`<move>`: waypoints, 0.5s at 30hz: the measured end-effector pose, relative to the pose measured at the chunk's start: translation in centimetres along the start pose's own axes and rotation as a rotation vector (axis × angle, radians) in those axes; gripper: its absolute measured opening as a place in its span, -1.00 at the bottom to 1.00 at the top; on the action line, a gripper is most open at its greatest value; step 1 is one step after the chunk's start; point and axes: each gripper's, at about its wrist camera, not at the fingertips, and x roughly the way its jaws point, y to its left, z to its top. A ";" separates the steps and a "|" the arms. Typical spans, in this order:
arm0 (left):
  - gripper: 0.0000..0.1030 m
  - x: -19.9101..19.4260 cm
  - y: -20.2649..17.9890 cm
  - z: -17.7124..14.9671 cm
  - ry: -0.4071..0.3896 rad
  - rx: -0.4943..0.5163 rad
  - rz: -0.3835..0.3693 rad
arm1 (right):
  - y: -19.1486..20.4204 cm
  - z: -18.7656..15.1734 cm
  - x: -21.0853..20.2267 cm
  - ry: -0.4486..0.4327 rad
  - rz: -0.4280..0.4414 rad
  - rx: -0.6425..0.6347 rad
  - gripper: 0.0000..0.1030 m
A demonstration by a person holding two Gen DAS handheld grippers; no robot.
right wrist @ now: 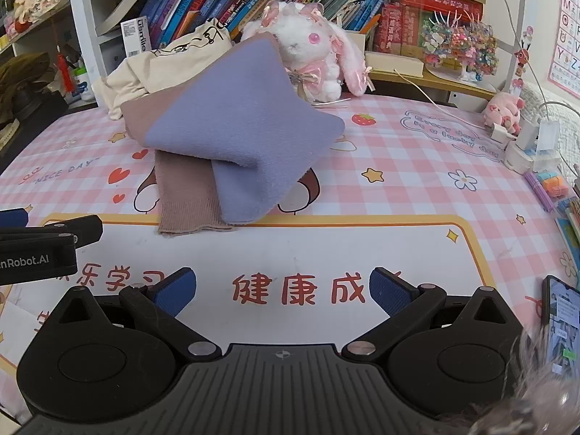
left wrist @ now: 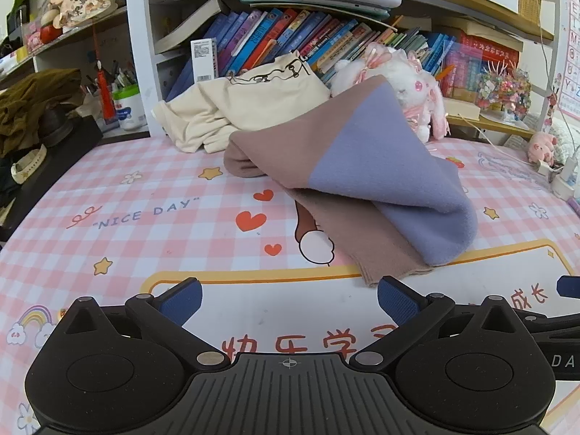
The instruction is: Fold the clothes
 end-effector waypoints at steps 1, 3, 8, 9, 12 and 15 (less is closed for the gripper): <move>1.00 0.0 0.0 0.0 0.001 0.001 0.000 | 0.0 0.0 0.0 0.000 0.000 0.001 1.00; 1.00 0.1 0.0 0.0 0.002 0.001 0.000 | 0.0 0.0 0.1 0.001 0.001 0.002 1.00; 1.00 0.1 0.0 0.0 0.004 0.004 0.001 | -0.1 0.1 0.2 0.004 0.003 0.004 1.00; 1.00 0.1 0.0 0.0 0.004 0.004 0.001 | -0.1 0.1 0.2 0.004 0.003 0.005 1.00; 1.00 0.2 0.0 0.0 0.004 -0.001 0.000 | -0.1 0.1 0.3 0.008 0.005 0.005 1.00; 1.00 0.2 0.0 0.0 0.001 -0.005 0.002 | -0.2 0.0 0.5 0.013 0.008 0.005 1.00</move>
